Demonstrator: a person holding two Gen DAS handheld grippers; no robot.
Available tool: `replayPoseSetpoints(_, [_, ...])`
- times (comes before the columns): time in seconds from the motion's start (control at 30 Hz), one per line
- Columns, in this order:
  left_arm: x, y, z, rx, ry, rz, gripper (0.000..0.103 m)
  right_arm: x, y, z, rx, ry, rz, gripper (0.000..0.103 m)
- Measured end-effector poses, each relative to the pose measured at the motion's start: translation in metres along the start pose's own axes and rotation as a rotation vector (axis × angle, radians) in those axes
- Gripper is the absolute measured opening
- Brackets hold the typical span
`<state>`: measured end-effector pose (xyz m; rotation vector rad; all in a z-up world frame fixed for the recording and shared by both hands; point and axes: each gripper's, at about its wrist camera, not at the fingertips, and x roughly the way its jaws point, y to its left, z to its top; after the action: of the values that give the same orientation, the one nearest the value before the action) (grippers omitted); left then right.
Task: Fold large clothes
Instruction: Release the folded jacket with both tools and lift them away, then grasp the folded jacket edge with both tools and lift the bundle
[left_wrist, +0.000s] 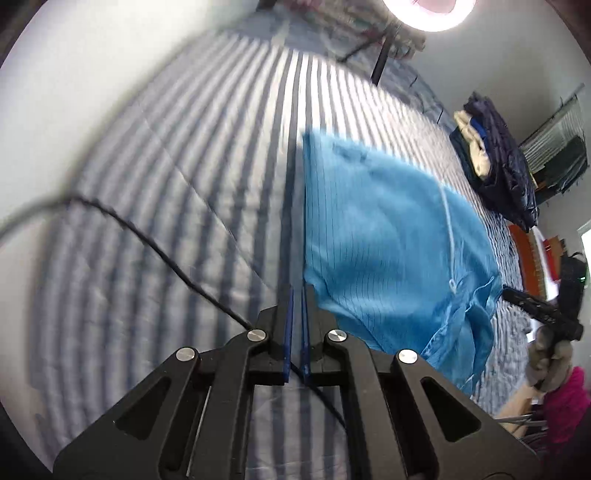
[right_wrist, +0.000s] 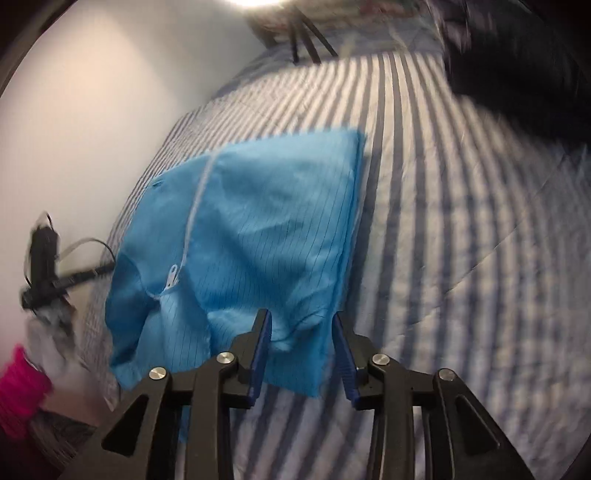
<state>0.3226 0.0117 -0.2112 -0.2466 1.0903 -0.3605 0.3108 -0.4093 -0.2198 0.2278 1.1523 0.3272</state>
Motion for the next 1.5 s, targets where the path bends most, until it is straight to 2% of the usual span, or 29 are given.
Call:
replayPoseSetpoints(0.1, [-0.018,-0.012,0.01,0.056,-0.066,0.019,0.0,-0.028,0.016,0.004,-0.106,-0.116,-0.058,0.038])
replayPoseSetpoints(0.13, [-0.019,-0.019,0.015,0.075,-0.079,0.013,0.0,-0.036,0.023,0.007,-0.144,-0.167,-0.066,0.042])
replayPoseSetpoints(0.27, [-0.003,-0.047,0.039,0.124,-0.083,-0.013,0.0,-0.035,0.04,0.034,-0.2,-0.269,-0.061,0.044])
replayPoseSetpoints(0.4, [0.026,-0.068,0.05,0.156,-0.045,-0.033,0.0,-0.01,0.043,0.056,-0.192,-0.226,-0.054,0.04])
replayPoseSetpoints(0.47, [0.044,-0.076,0.055,0.195,-0.041,-0.002,0.0,0.007,0.04,0.069,-0.175,-0.208,-0.053,0.035])
replayPoseSetpoints(0.63, [0.087,-0.069,0.052,0.205,0.009,0.057,0.0,0.034,0.037,0.069,-0.191,-0.18,-0.073,0.031])
replayPoseSetpoints(0.73, [0.101,-0.057,0.04,0.192,0.02,0.051,0.0,0.058,0.033,0.061,-0.218,-0.126,-0.12,0.027])
replayPoseSetpoints(0.87, [0.098,-0.048,0.03,0.18,0.002,0.014,0.0,0.068,0.023,0.041,-0.225,-0.103,-0.148,0.025])
replayPoseSetpoints(1.23, [0.071,-0.043,-0.012,0.227,0.046,0.013,0.001,0.027,0.012,-0.017,-0.282,-0.016,-0.127,0.026])
replayPoseSetpoints(1.33, [0.057,-0.037,-0.013,0.193,0.059,-0.016,0.001,0.013,0.006,-0.022,-0.256,-0.005,-0.1,0.028])
replayPoseSetpoints(1.37, [0.051,-0.034,-0.011,0.171,0.054,-0.031,0.003,0.004,0.003,-0.022,-0.239,-0.015,-0.082,0.031])
replayPoseSetpoints(1.4, [0.045,-0.028,-0.008,0.137,0.049,-0.061,0.012,-0.002,-0.001,-0.021,-0.223,-0.028,-0.062,0.033])
replayPoseSetpoints(1.43, [0.038,-0.021,-0.002,0.089,0.042,-0.106,0.021,-0.009,-0.005,-0.02,-0.199,-0.046,-0.024,0.042])
replayPoseSetpoints(1.47, [0.032,-0.014,0.003,0.043,0.031,-0.14,0.049,-0.017,-0.011,-0.018,-0.167,-0.069,0.023,0.057])
replayPoseSetpoints(1.5, [0.026,-0.007,0.009,-0.003,0.011,-0.167,0.064,-0.022,-0.015,-0.018,-0.148,-0.09,0.039,0.065])
